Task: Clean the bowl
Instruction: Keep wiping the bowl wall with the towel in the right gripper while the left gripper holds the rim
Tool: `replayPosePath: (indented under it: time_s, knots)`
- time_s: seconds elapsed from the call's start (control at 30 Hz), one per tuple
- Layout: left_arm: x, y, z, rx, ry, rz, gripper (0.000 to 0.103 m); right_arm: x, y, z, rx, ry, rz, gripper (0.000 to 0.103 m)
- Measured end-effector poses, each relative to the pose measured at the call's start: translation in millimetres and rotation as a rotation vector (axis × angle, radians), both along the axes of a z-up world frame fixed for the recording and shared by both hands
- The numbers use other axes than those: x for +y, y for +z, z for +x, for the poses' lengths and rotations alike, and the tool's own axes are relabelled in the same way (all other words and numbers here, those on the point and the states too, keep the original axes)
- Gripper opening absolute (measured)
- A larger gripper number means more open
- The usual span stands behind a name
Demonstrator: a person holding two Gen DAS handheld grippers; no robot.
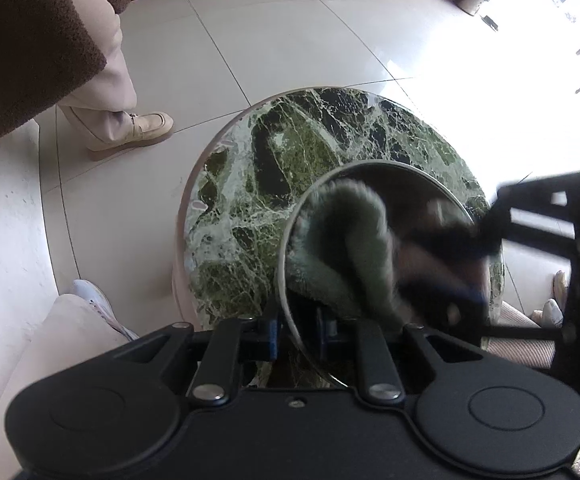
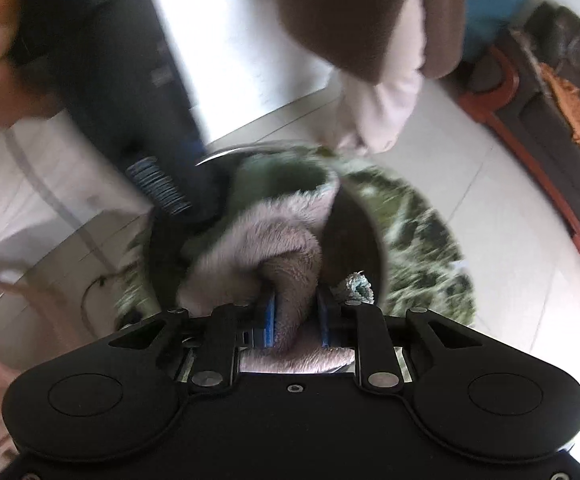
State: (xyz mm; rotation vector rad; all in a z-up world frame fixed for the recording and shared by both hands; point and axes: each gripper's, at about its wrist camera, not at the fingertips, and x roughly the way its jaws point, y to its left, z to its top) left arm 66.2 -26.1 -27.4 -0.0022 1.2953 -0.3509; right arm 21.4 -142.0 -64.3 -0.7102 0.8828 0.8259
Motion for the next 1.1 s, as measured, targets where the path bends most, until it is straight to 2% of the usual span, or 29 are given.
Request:
replayPosePath:
  time_s: [0.13,0.33,0.47,0.6,0.83,0.97,1.1]
  knots:
    - [0,0,0,-0.001,-0.002,0.007,0.016,8,2,3,0.023,0.01,0.048,0.02]
    - [-1,1,0,0.001,0.001,0.009,0.016,5,3,27,-0.05,-0.06,0.039,0.02]
    - [-1,0,0,0.002,0.006,0.003,0.016,-5,2,18,-0.016,-0.068,0.03,0.02]
    - [-1,1,1,0.0,0.003,0.006,0.016,-3,0,6,0.062,-0.034,0.056,0.02]
    - [-2,1,-1,-0.001,-0.004,0.017,0.016,7,-2,29,-0.03,-0.073,0.061,0.02]
    - [-1,1,-1,0.001,0.004,0.011,0.016,-4,-2,27,-0.021,-0.088,0.046,0.02]
    - [-1,0,0,0.002,0.004,0.005,0.016,-5,-3,8,0.039,-0.044,0.039,0.021]
